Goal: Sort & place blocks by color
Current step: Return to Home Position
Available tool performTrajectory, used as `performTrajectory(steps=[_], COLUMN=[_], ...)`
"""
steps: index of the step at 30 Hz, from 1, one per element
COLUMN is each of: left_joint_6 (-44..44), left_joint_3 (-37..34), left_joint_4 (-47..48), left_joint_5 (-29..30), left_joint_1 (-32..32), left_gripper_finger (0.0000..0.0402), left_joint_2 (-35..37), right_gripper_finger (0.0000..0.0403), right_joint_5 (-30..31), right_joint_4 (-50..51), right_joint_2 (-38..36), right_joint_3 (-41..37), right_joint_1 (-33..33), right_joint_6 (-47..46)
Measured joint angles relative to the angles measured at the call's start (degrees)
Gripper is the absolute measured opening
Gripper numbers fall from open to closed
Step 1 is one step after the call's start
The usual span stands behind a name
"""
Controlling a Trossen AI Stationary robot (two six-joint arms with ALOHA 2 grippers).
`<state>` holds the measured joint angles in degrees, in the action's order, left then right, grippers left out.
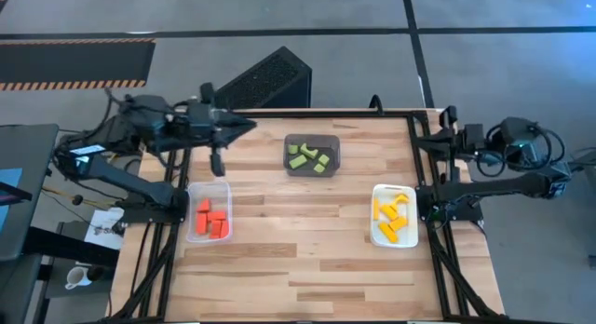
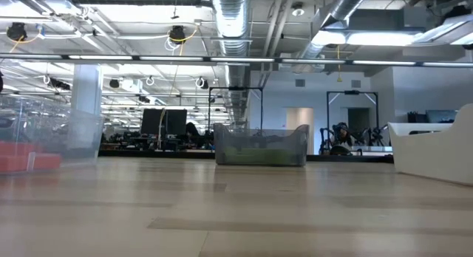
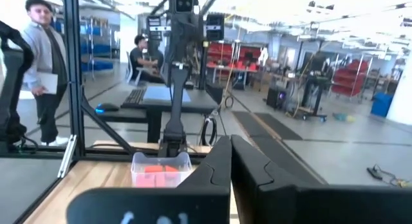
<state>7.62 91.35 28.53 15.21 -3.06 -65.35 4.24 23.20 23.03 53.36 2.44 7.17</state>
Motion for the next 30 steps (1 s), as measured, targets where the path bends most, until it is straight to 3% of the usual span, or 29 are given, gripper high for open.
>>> performTrajectory(steps=[3, 8, 14, 21, 25, 30], left_joint_6=[-0.2, -0.4, -1.7, -3.9, -5.3, -6.8], left_joint_3=[-8.8, -29.1, -48.2, -62.5, -67.7, -73.4], left_joint_4=[-6.1, -23.0, -32.1, -35.9, -35.7, -36.0], left_joint_5=[3.3, 3.4, 3.1, 3.6, 3.6, 4.3], left_joint_1=[-1.2, -1.5, -1.5, -1.5, -1.5, -1.5], left_gripper_finger=[0.0000, 0.0000, 0.0000, 0.0000, 0.0000, 0.0000], left_joint_2=[7.0, 21.6, 35.8, 48.3, 53.3, 58.8], right_gripper_finger=[0.0017, 0.0009, 0.0013, 0.0010, 0.0010, 0.0010], right_joint_5=[0.1, 0.2, 0.2, -0.2, -0.2, -0.3], right_joint_4=[-1.2, -1.8, -0.2, -0.2, -0.2, -0.1], right_joint_2=[-3.7, -8.1, -11.9, -18.1, -22.4, -22.7], right_joint_3=[-3.2, -5.7, -8.1, -15.7, -20.1, -22.9], right_joint_1=[0.0, 0.0, -0.1, -0.1, -0.1, -0.1], right_joint_6=[0.3, 0.4, 0.0, -1.1, -1.2, -1.7])
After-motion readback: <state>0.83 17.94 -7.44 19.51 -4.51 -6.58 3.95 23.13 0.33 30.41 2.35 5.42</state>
